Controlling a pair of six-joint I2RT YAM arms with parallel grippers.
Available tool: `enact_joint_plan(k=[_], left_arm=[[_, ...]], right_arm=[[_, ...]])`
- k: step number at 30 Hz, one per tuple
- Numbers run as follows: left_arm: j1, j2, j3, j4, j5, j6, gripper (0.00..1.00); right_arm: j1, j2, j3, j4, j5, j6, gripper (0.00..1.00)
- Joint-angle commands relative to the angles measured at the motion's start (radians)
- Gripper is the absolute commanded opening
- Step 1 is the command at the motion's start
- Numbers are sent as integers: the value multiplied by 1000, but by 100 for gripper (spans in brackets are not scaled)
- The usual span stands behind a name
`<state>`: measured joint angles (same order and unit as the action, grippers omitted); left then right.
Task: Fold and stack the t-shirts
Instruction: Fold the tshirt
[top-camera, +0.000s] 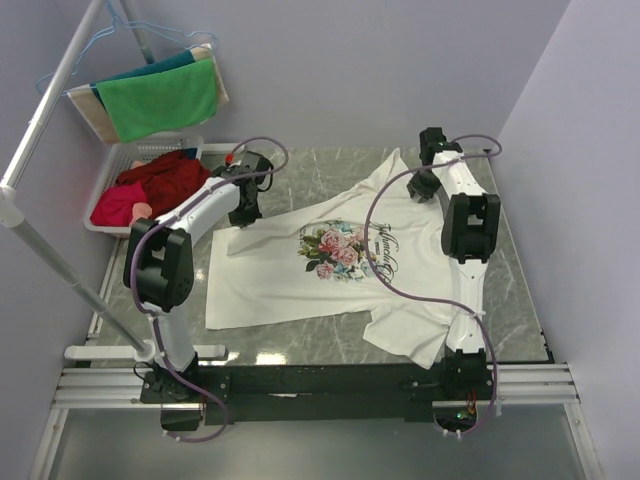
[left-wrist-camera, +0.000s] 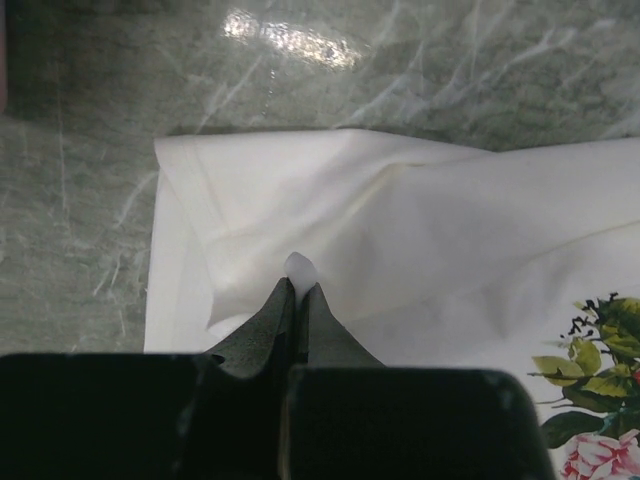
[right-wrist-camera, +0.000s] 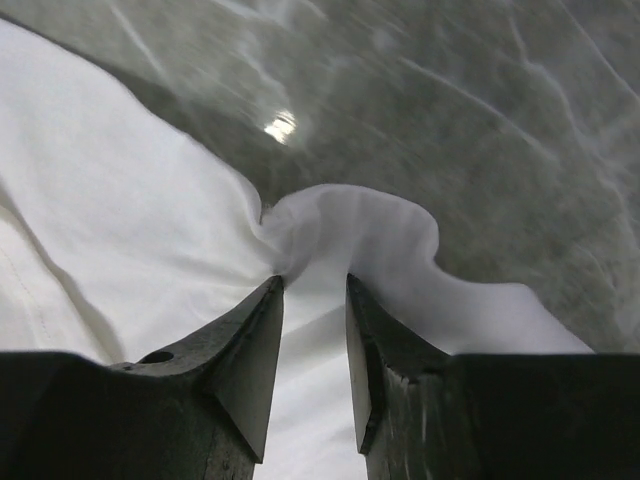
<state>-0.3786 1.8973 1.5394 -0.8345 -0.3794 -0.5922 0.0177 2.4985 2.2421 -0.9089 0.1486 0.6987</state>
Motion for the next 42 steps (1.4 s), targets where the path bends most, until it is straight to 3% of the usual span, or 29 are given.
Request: enact_joint_plan(k=[1, 14, 18, 19, 24, 28, 42], left_arm=[[21, 0, 41, 6, -38, -15, 1], [49, -10, 54, -11, -72, -28, 1], [52, -3, 65, -11, -59, -20, 1], [52, 0, 68, -9, -55, -18, 1], [52, 23, 88, -5, -20, 3, 1], [52, 37, 105, -8, 5, 20, 1], [52, 42, 134, -18, 42, 34, 1]], right_arm=[[-15, -82, -140, -91, 37, 51, 38], [-13, -223, -202, -29, 153, 71, 37], [7, -293, -188, 59, 169, 36, 41], [13, -297, -181, 79, 164, 9, 46], [50, -205, -37, 171, 109, -115, 60], [88, -75, 141, 180, 91, -200, 64], [82, 71, 264, 277, 42, -185, 65]])
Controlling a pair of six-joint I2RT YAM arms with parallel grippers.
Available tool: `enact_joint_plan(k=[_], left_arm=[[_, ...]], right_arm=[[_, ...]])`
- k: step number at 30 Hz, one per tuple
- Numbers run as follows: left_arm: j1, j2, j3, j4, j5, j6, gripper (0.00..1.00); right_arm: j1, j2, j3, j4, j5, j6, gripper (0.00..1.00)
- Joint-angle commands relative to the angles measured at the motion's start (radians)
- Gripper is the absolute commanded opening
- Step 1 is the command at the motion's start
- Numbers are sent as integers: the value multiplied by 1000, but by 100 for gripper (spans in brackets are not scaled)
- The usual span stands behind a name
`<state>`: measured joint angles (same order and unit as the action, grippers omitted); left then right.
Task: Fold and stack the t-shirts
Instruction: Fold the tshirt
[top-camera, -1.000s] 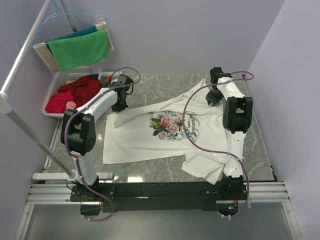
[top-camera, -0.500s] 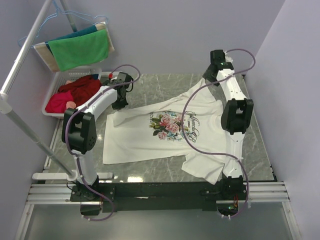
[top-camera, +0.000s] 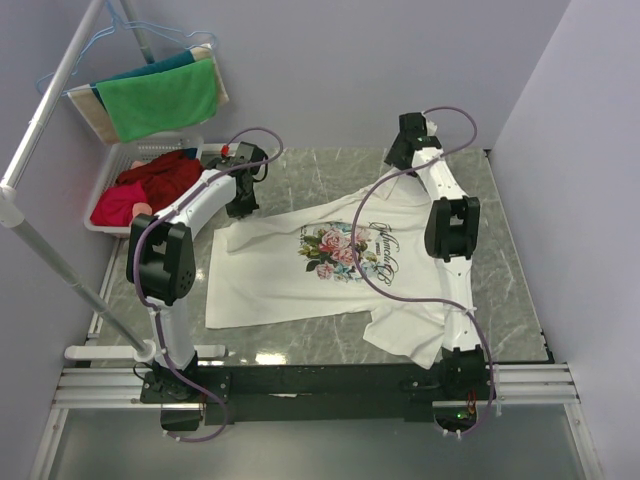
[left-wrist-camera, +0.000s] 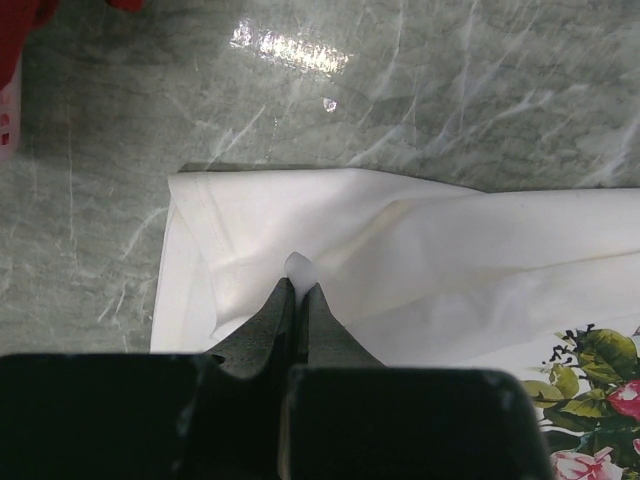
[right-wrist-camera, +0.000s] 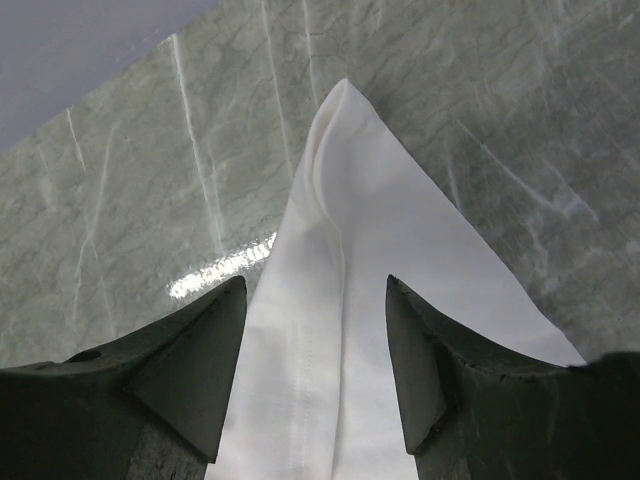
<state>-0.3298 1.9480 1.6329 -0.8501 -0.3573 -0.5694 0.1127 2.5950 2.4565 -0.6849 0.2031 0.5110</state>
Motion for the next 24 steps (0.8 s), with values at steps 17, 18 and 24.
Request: enact_joint_plan(k=[17, 18, 24], left_arm=[[3, -47, 51, -35, 38, -3, 1], [3, -46, 53, -38, 38, -3, 1], [3, -44, 70, -49, 34, -1, 1]], right_arm=[[-56, 66, 85, 120, -57, 132, 60], [-61, 68, 87, 122, -60, 139, 59], [-74, 82, 94, 125, -103, 158, 57]])
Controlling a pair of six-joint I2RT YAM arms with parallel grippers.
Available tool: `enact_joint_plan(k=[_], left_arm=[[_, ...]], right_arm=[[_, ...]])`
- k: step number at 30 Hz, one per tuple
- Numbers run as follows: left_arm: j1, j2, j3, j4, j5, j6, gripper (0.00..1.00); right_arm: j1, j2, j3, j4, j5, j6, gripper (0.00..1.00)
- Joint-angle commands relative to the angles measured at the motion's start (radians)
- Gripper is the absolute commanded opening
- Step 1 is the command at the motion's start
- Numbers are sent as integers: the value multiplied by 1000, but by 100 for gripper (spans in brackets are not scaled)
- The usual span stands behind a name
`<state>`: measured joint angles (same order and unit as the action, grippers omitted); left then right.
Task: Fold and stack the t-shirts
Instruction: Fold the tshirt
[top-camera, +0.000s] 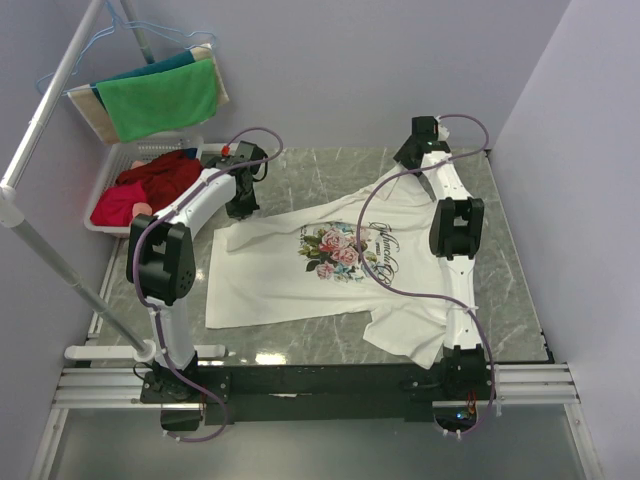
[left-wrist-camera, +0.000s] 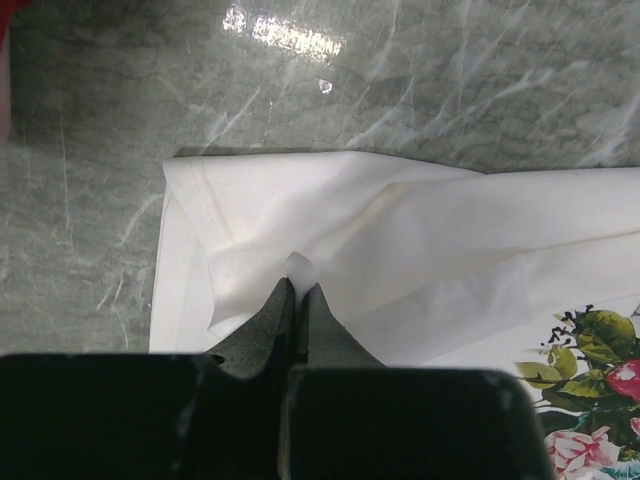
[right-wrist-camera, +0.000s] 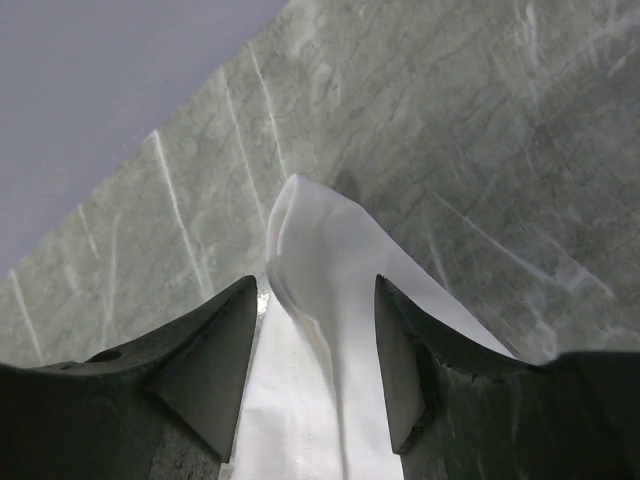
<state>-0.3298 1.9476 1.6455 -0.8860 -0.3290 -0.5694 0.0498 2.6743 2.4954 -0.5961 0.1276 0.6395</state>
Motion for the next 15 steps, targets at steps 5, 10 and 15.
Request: enact_joint_plan(k=[5, 10, 15], left_arm=[[3, -36, 74, -16, 1, 5, 1], [5, -35, 77, -19, -4, 9, 1], [6, -38, 80, -24, -8, 11, 1]], right_arm=[[-22, 22, 69, 38, -84, 45, 52], [-33, 38, 72, 44, -123, 60, 47], [-37, 45, 76, 45, -146, 74, 42]])
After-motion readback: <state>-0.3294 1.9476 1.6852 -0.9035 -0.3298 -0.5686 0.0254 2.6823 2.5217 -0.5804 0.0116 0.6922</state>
